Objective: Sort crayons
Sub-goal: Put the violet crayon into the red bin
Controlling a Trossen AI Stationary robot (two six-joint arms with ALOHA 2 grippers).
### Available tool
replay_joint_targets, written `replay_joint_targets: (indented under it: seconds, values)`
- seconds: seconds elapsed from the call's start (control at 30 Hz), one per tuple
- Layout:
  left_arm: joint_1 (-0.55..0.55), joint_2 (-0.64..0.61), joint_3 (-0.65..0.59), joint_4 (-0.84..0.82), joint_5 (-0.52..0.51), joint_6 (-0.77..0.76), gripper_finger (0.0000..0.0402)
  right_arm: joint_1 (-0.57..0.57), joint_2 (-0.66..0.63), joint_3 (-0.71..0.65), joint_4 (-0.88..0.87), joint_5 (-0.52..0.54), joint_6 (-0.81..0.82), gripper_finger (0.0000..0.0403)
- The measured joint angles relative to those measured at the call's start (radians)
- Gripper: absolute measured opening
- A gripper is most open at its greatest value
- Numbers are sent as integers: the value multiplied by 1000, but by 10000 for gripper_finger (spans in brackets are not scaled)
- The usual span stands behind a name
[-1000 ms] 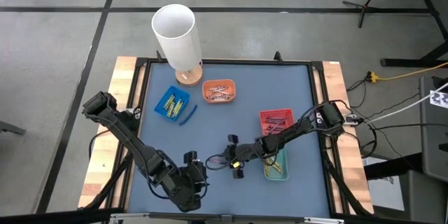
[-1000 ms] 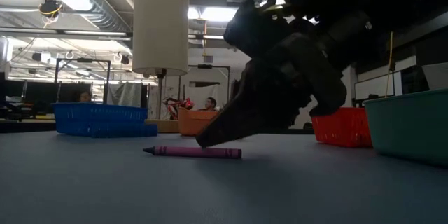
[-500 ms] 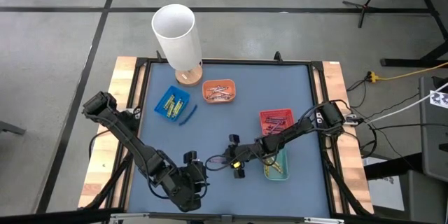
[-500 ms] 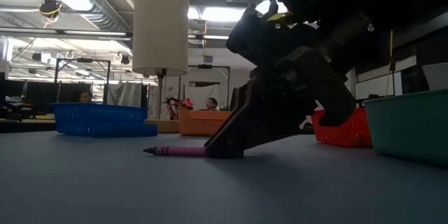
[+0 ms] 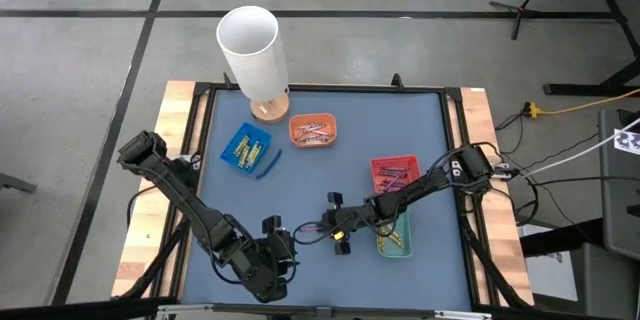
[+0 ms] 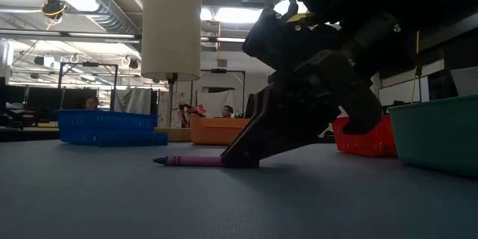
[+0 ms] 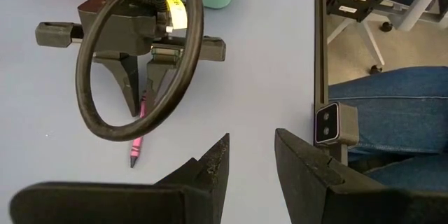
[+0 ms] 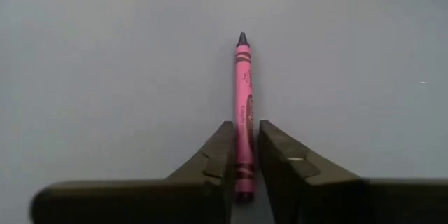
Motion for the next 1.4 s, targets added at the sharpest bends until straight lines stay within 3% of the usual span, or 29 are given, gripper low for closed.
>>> replay_joint_targets:
  seconds: [0.23,0.57,0.8,1.07,1.4]
  values:
    - [0,0,0,0,0,0,99,0,0,0,-1,-4,0,31]
    - [0,0,0,0,0,0,99,-1,-15,-2,-12,-7,0,34]
    - [0,0,0,-1,0,3,99,-2,-103,-5,-106,-7,-19,34]
    - [-1,0,0,-1,0,3,99,-2,-293,-3,-323,23,-82,35]
    - [-1,0,0,-2,0,3,99,-1,-579,-3,-773,118,-83,35]
